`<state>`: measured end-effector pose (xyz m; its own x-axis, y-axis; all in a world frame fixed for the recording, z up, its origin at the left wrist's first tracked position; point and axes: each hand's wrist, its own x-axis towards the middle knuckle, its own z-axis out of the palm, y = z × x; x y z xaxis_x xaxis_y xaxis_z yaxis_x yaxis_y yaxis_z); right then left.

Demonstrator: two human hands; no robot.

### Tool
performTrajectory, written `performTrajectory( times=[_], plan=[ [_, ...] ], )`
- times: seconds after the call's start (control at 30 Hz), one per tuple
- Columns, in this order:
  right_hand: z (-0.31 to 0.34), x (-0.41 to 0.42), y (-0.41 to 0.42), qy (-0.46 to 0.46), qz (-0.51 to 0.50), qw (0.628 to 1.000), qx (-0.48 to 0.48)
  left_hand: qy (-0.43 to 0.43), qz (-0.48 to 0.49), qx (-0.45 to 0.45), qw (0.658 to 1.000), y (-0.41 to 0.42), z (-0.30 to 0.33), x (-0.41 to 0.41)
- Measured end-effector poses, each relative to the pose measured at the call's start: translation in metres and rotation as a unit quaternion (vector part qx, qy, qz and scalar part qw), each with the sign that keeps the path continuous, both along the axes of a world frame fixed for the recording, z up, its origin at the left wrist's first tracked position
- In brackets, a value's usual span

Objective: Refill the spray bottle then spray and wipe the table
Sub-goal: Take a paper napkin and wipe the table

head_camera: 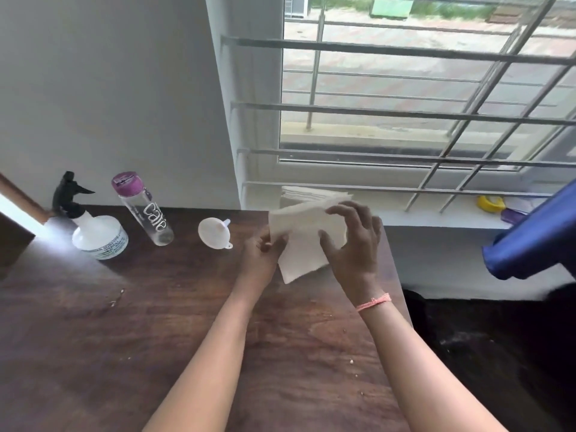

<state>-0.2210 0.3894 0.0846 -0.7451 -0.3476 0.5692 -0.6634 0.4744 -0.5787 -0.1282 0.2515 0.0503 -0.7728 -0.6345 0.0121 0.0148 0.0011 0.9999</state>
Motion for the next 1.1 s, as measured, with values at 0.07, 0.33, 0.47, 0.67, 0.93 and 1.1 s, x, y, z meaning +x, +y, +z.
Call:
performTrajectory(
  times=[0.07,0.33,0.47,0.67,0.93,1.1],
  plan=[
    [-0.004,0.011,0.001,-0.028,0.003,1.0,0.008,-0.007,-0.021,0.06,0.998,0.007,0.004,0.018],
    [-0.021,0.054,0.008,-0.395,-0.067,0.904,-0.146,-0.031,0.039,0.193,0.98,0.017,-0.012,0.066],
    [-0.03,0.066,0.006,-0.42,-0.087,0.886,-0.177,-0.039,0.045,0.209,0.976,0.016,-0.011,0.076],
    [-0.033,0.073,0.001,-0.379,-0.075,0.906,-0.173,-0.058,0.072,0.208,0.974,0.005,-0.011,0.085],
    [-0.019,0.075,0.0,-0.306,-0.064,0.94,-0.135,-0.058,0.03,0.263,0.963,0.011,-0.006,0.083],
    [-0.017,0.069,0.004,-0.258,-0.051,0.955,-0.138,-0.062,0.147,0.203,0.966,0.02,-0.007,0.074]
  ],
)
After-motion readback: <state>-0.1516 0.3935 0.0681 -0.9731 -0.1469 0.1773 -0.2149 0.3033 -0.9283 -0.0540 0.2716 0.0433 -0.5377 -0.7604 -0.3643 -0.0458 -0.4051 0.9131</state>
